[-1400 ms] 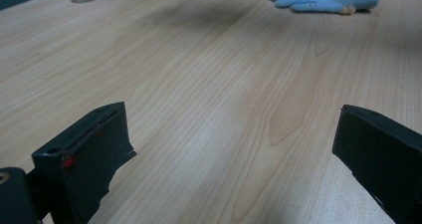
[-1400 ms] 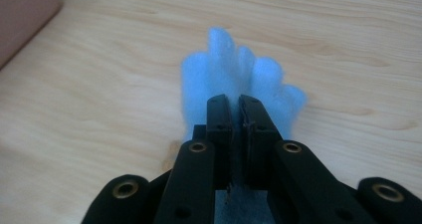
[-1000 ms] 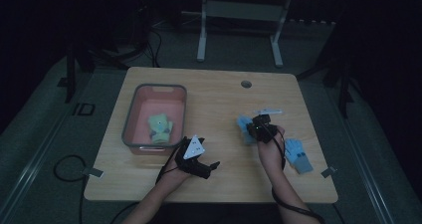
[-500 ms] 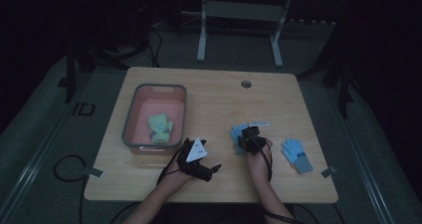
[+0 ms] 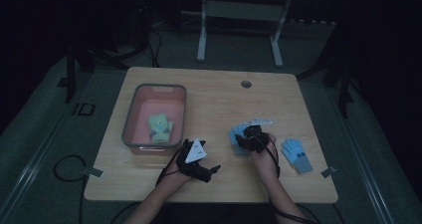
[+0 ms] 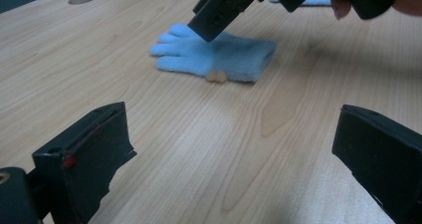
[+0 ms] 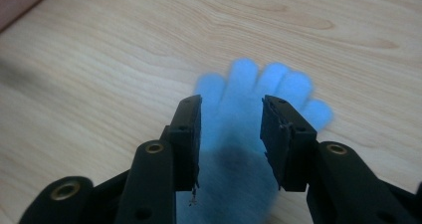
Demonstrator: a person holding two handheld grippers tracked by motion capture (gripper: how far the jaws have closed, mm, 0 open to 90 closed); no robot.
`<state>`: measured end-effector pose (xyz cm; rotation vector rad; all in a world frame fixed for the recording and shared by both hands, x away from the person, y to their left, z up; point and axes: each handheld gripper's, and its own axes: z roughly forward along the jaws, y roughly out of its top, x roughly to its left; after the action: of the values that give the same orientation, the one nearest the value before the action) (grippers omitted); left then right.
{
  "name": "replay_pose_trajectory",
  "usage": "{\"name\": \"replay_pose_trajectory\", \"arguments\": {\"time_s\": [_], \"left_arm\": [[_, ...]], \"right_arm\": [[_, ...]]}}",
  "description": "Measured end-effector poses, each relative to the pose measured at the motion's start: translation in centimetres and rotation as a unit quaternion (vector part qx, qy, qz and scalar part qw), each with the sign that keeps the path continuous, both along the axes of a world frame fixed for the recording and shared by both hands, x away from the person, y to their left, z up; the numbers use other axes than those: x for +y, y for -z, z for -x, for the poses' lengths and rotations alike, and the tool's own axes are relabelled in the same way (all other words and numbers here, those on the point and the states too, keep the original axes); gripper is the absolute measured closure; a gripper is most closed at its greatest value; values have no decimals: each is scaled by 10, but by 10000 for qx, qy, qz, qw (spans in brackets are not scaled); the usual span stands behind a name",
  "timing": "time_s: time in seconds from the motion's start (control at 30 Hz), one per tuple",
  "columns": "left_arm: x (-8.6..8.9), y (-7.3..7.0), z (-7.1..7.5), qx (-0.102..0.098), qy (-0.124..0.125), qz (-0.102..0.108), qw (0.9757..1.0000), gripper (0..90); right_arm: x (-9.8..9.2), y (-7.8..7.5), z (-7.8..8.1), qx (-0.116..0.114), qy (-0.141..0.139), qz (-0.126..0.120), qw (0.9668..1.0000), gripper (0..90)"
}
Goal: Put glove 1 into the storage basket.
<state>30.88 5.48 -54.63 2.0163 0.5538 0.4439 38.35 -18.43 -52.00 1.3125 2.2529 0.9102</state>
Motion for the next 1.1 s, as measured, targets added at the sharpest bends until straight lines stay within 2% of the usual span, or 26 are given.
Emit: {"name": "replay_pose_trajectory", "arguments": {"time_s": [0.03,0.13,0.2,0.27,0.53,0.57,0.77,0.9,1.1], "left_arm": [[0,0,0,-2,-8,0,10000,15],[0,0,1,24,-22,31,10000,15],[0,0,1,30,-30,28,10000,15],[0,0,1,31,-36,45,10000,15],[-1,-1,2,48,-5,68,10000,15],[-1,-1,2,67,-5,96,9999,15],[-1,-1,2,50,20,64,10000,15],[-1,0,1,58,7,85,9999,15],[-1,1,0,51,19,84,10000,15]], "right_arm": [[0,0,0,0,0,0,10000,604],[-8,-3,1,-18,-227,10,9997,614],[-14,-4,0,33,-326,-102,9994,619],[-17,-5,1,24,-335,-104,9994,621],[-50,-11,4,-47,-597,-184,9980,638],[-64,-15,6,-99,-658,-204,9976,651],[-96,-25,9,-248,-692,-162,9972,662],[-120,-29,11,-294,-561,-133,9979,666],[-154,-27,15,-183,-446,-109,9988,662]]}}
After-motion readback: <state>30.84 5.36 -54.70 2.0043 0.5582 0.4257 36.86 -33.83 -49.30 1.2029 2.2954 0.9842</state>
